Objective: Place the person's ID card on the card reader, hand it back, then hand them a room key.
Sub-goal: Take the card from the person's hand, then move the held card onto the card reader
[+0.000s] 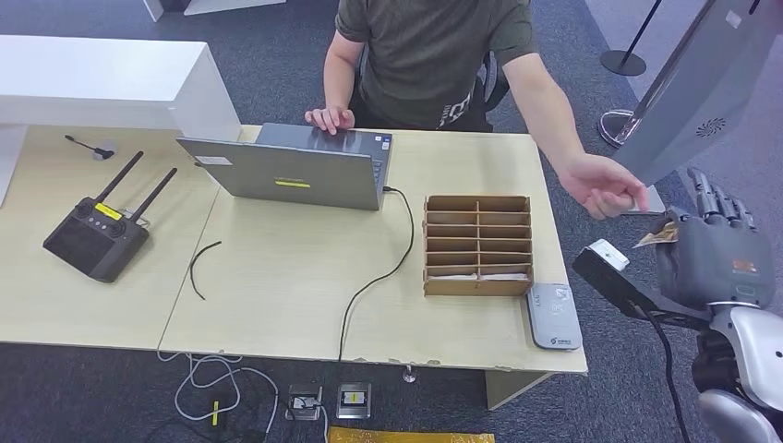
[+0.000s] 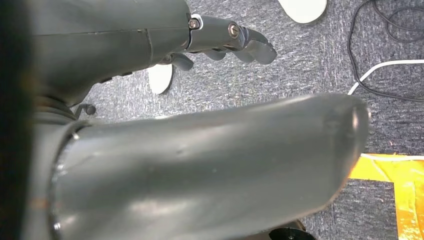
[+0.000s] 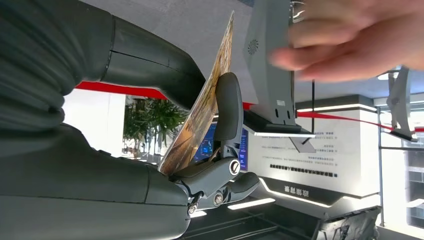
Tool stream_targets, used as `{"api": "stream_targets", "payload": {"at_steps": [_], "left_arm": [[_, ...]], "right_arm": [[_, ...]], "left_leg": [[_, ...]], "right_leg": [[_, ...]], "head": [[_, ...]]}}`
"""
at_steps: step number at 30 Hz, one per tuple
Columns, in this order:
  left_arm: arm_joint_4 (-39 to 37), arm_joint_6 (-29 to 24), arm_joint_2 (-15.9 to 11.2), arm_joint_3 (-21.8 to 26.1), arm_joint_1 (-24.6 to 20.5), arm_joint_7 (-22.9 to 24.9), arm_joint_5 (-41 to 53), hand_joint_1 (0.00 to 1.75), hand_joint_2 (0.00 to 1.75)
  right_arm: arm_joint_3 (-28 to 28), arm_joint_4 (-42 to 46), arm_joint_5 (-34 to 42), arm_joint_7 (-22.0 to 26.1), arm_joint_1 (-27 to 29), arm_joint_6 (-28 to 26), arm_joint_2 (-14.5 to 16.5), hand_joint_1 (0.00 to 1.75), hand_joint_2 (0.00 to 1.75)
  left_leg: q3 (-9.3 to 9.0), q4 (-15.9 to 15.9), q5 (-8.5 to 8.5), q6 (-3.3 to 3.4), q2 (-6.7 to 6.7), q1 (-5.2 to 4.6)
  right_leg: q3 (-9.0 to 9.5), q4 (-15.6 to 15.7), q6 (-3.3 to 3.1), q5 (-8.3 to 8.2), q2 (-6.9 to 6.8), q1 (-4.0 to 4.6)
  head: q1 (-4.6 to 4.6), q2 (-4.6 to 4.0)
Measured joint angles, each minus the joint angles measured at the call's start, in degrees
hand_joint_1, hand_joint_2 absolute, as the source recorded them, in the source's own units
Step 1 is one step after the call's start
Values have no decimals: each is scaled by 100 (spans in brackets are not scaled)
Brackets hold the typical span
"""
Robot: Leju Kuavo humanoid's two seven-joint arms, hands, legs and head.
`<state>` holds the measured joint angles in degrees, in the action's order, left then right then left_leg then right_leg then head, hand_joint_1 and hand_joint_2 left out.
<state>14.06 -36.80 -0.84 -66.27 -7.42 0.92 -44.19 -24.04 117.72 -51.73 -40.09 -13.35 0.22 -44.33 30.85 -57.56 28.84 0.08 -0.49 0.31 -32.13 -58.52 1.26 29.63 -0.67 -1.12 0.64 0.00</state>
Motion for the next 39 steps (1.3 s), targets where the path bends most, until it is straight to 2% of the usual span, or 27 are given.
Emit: {"api": "stream_targets", "payload": {"at_steps": [8, 15, 28, 39], "left_arm": [[1, 19, -20, 0, 0, 16, 38, 0, 0], [27, 46, -21, 0, -12, 39, 90, 0, 0], [41, 187, -30, 0, -27, 229, 234, 0, 0], [80, 236, -39, 0, -39, 321, 333, 0, 0]], "right_arm": [[92, -104, 190, 0, 228, 104, -7, 175, 175], [-75, -439, 393, 73, 331, -96, 60, 175, 175], [-408, -1426, 674, 557, 462, -659, 523, 175, 175], [-528, -2059, 837, 751, 561, -820, 802, 175, 175]], "left_leg": [[-1, 0, 0, 0, 3, 1], [1, 1, 0, -1, 2, 1], [1, 1, 1, -1, 2, 2], [1, 1, 1, -1, 3, 2]], "right_leg": [[0, 0, 0, 0, 5, 1], [0, 0, 0, 0, 5, 1], [-2, 0, 0, 0, 6, 2], [-2, 0, 0, 0, 7, 2]], "head": [[0, 0], [-1, 0], [1, 0], [1, 0]]}}
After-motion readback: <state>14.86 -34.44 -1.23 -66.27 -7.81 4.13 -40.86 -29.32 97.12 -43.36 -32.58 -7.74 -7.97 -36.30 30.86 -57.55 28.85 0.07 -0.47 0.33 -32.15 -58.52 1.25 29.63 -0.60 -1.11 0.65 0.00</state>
